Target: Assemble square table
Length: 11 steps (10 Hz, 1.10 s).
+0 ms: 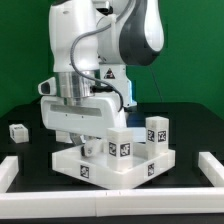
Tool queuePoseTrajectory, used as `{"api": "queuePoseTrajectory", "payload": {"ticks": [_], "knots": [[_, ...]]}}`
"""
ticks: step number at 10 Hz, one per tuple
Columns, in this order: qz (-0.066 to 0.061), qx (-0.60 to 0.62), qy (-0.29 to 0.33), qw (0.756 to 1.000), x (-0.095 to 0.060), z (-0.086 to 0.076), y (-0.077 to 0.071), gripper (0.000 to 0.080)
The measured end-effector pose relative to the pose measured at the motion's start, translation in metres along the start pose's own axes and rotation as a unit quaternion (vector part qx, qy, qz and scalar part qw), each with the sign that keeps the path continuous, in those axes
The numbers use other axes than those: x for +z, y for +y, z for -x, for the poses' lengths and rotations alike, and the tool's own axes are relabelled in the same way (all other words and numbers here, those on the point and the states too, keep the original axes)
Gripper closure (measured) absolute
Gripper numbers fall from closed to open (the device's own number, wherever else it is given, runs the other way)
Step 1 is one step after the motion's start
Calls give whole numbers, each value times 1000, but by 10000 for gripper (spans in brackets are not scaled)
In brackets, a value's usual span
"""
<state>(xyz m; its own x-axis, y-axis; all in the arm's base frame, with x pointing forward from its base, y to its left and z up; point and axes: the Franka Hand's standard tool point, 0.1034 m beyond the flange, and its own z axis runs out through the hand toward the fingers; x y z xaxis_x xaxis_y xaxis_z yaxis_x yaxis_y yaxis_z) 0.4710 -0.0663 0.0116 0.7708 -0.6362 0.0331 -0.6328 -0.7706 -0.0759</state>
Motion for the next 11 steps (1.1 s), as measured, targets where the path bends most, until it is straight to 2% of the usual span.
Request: {"api": "queuePoseTrajectory", "payload": {"ticks": [3, 4, 5, 6, 7, 10, 11], "knots": [[8, -108, -3, 994, 1, 0, 0, 751], [17, -171, -4, 985, 2, 3, -14, 751], [25, -259, -4, 965, 2, 2, -28, 751], [31, -333, -8, 942, 1, 0, -33, 751], [36, -388, -16, 921, 1, -1, -35, 751], [37, -455, -17, 889, 1, -3, -33, 751], [38, -493, -18, 869, 1, -5, -32, 751]]}}
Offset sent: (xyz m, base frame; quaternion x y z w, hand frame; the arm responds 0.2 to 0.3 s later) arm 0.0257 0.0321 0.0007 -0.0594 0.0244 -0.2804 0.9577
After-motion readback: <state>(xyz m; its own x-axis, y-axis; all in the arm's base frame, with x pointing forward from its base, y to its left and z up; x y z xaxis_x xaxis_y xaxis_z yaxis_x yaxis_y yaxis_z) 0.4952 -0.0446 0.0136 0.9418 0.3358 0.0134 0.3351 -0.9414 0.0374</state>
